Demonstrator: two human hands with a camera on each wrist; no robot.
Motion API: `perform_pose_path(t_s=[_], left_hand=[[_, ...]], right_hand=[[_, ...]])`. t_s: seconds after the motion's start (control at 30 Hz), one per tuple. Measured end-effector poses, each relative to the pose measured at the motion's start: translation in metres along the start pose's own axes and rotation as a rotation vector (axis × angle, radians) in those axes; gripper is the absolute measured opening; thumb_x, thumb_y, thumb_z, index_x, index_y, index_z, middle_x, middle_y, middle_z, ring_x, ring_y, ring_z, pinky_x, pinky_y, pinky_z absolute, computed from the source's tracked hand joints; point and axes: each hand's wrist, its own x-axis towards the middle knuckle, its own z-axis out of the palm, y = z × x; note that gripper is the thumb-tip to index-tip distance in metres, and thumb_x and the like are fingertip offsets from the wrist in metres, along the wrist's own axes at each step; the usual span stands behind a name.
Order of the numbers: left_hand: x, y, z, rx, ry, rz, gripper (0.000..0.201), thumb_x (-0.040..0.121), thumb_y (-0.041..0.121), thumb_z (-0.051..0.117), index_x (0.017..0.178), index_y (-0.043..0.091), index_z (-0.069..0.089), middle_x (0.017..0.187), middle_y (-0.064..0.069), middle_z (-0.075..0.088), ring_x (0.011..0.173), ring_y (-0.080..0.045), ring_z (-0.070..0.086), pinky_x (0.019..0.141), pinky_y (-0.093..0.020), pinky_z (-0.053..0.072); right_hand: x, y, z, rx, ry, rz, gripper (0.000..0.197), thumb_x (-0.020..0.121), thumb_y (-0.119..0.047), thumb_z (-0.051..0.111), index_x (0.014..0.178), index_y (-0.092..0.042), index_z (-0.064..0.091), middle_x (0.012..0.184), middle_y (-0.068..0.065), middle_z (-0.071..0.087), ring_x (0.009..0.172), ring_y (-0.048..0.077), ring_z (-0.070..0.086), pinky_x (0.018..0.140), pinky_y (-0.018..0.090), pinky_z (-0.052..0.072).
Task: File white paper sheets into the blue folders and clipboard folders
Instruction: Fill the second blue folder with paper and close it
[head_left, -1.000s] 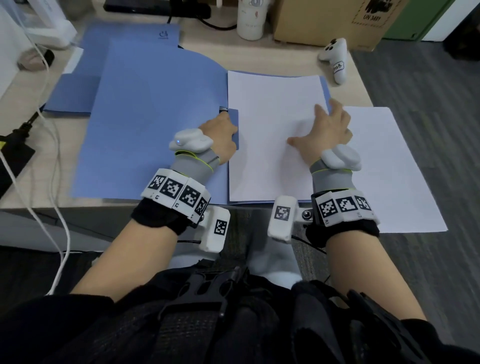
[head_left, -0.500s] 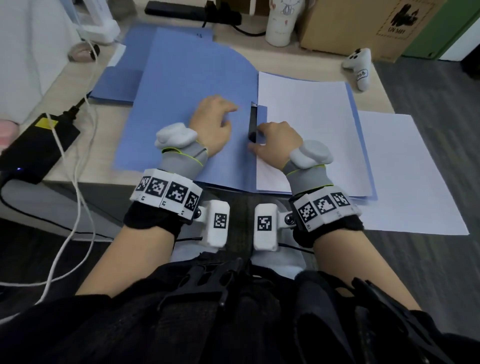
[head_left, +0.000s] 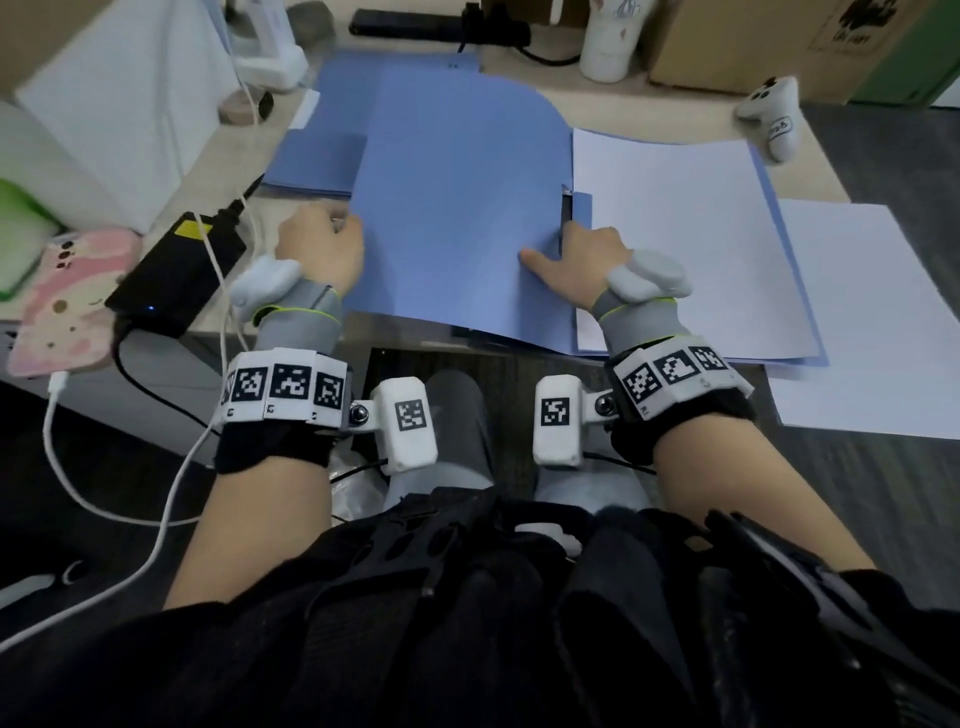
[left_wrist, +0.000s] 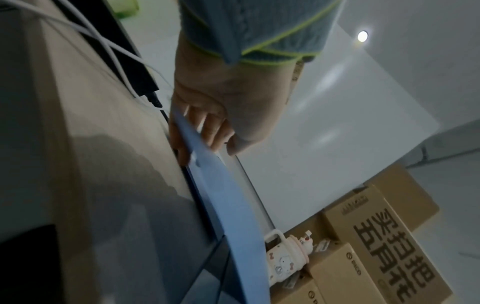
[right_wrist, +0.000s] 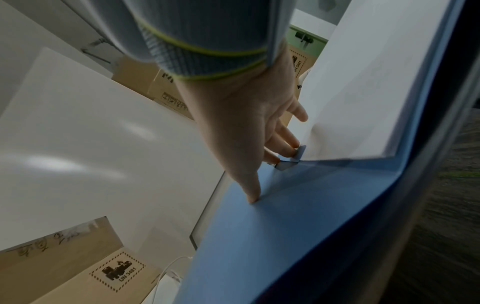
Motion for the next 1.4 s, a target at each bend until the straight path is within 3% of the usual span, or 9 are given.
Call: perform_pose_path(t_s=[0.13,0.43,0.5,0.6,0.73,0.97,1.07,1.3,1.4], left_hand=[[-0.007,0.007,-0.012,-0.557,-0.033,-0.024,0.034,0.089,-0.001,0.042,0.112,0.01,0.063,0.088,0.013,0.074,0.087,-0.001,0.065,0.078,-0.016,0.051],[-0.033,0.055,-0.004,-1.011,-0.467,0.05,0.014,0.083,0.023,0.046,0.086,0.023,0.059,0.088,-0.005,0.053,0.077,-0.022,0.052,0.055,-0.027,0.056],[-0.041,0.073,0.008,-0.974,-0.552,0.093,0.013,0.08,0.02,0.049,0.091,0.018,0.056,0.09,-0.01,0.054,0.08,-0.024,0.053,0.058,-0.03,0.055],[-0.05,0.095,0.028,-0.893,-0.622,0.161,0.018,0.093,0.013,0.047,0.109,0.013,0.056,0.075,0.007,0.072,0.071,-0.011,0.068,0.064,-0.025,0.056],[-0.055,0.121,0.057,-0.766,-0.635,0.267,0.043,0.096,0.015,0.044,0.138,0.006,0.04,0.131,-0.009,0.056,0.122,-0.024,0.053,0.109,-0.042,0.04],[-0.057,0.143,0.106,-0.516,-0.668,0.401,0.055,0.099,0.036,0.036,0.147,0.013,0.025,0.154,-0.005,0.03,0.143,-0.016,0.026,0.12,-0.038,0.021],[-0.063,0.147,0.125,-0.384,-0.625,0.43,0.053,0.1,0.033,0.033,0.147,0.011,0.023,0.155,-0.006,0.026,0.145,-0.016,0.021,0.121,-0.036,0.018],[-0.073,0.158,0.155,-0.049,-0.619,0.463,0.05,0.1,0.025,0.036,0.146,0.007,0.025,0.156,-0.011,0.02,0.147,-0.02,0.015,0.12,-0.031,0.008],[-0.074,0.162,0.169,0.097,-0.636,0.476,0.05,0.099,0.025,0.04,0.144,0.009,0.029,0.155,-0.014,0.023,0.146,-0.022,0.016,0.12,-0.033,0.008]], right_hand=[[-0.005,-0.001,0.002,0.055,-0.005,0.012,0.065,0.094,-0.056,0.036,0.134,-0.004,0.038,0.129,0.025,0.048,0.127,0.037,0.036,0.099,0.043,0.034],[-0.014,0.007,-0.022,0.269,-0.043,-0.137,0.07,0.087,-0.069,0.035,0.136,-0.02,0.044,0.131,0.005,0.055,0.116,0.028,0.05,0.084,0.028,0.034],[-0.022,0.009,-0.031,0.33,-0.009,-0.222,0.057,0.091,-0.062,0.038,0.124,-0.019,0.054,0.113,0.005,0.063,0.107,0.028,0.053,0.079,0.026,0.039],[-0.035,0.013,-0.044,0.459,0.086,-0.352,0.063,0.088,-0.059,0.047,0.127,-0.01,0.055,0.126,0.014,0.061,0.116,0.027,0.057,0.095,0.031,0.046],[-0.048,0.023,-0.059,0.686,0.321,-0.469,0.08,0.075,-0.065,0.046,0.137,-0.014,0.047,0.132,0.005,0.058,0.105,0.004,0.062,0.081,0.016,0.053],[-0.067,0.046,-0.072,0.81,0.603,-0.595,0.098,0.078,-0.075,0.041,0.14,0.001,0.038,0.13,0.013,0.058,0.077,-0.013,0.055,0.063,0.004,0.04],[-0.068,0.061,-0.074,0.803,0.727,-0.589,0.081,0.085,-0.051,0.056,0.14,0.005,0.037,0.113,0.009,0.061,0.077,-0.01,0.054,0.066,0.005,0.042],[-0.065,0.093,-0.076,0.587,1.097,-0.256,0.042,0.079,-0.025,0.056,0.109,0.0,0.069,0.109,0.011,0.072,0.065,0.018,0.064,0.058,0.012,0.047],[-0.061,0.115,-0.084,0.579,1.033,0.11,0.037,0.079,-0.03,0.055,0.107,-0.011,0.072,0.104,0.008,0.073,0.09,0.025,0.068,0.077,0.031,0.052]])
